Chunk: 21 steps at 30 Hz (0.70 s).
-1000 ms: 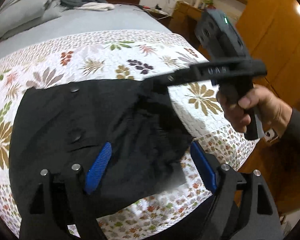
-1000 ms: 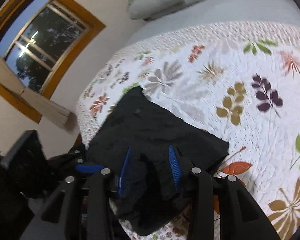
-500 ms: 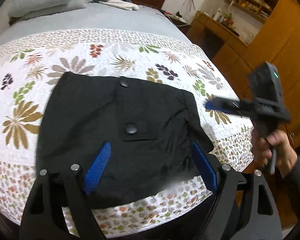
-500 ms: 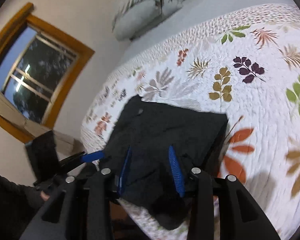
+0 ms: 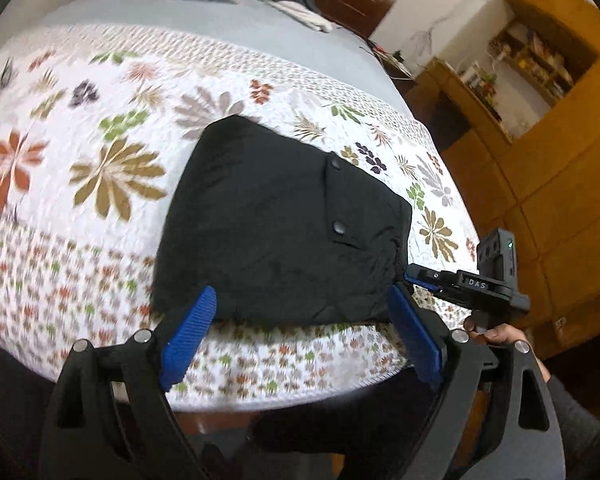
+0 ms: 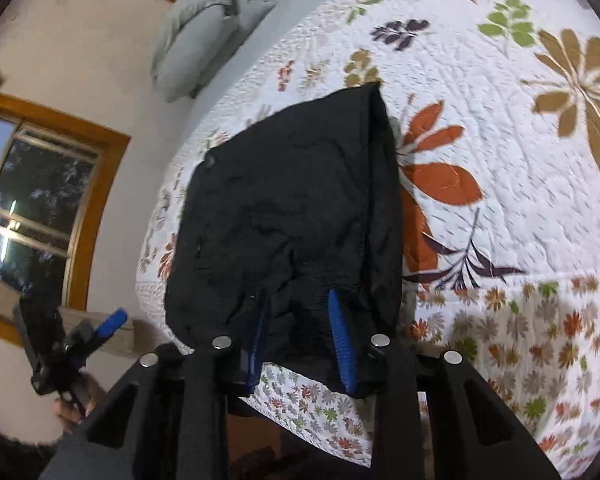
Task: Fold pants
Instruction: 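Lower the folded pants onto the quilt with both grippers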
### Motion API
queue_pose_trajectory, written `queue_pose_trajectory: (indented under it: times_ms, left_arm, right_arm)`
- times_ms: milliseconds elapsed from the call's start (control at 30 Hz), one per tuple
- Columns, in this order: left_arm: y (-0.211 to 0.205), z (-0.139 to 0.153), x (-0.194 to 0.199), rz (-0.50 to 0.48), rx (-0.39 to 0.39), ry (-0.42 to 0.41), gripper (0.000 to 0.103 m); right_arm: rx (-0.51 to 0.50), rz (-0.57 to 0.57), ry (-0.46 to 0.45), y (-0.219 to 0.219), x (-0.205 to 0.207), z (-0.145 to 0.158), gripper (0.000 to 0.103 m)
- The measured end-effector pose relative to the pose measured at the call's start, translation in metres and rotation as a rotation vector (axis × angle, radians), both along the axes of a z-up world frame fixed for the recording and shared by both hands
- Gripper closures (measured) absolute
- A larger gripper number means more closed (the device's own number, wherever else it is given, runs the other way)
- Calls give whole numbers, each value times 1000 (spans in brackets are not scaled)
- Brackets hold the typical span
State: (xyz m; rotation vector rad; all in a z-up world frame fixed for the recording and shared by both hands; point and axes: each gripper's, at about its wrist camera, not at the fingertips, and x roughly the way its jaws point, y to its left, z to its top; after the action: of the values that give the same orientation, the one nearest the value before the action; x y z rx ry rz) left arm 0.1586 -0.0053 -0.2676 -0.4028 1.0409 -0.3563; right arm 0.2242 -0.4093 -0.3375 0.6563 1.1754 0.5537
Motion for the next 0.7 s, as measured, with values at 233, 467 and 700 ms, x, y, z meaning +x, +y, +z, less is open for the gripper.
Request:
queue_pose_trajectory:
  times_ms: [233, 467, 700]
  left_arm:
    - [66, -15, 25, 11, -185, 144, 12]
    - [110, -48, 92, -62, -410, 306, 8]
    - [118, -100, 146, -51, -482, 437, 8]
  right_arm:
    - [62, -66, -2, -10, -14, 32, 26]
    - [151, -135, 70, -44, -21, 42, 7]
    - [186, -138, 142, -52, -14, 23, 4]
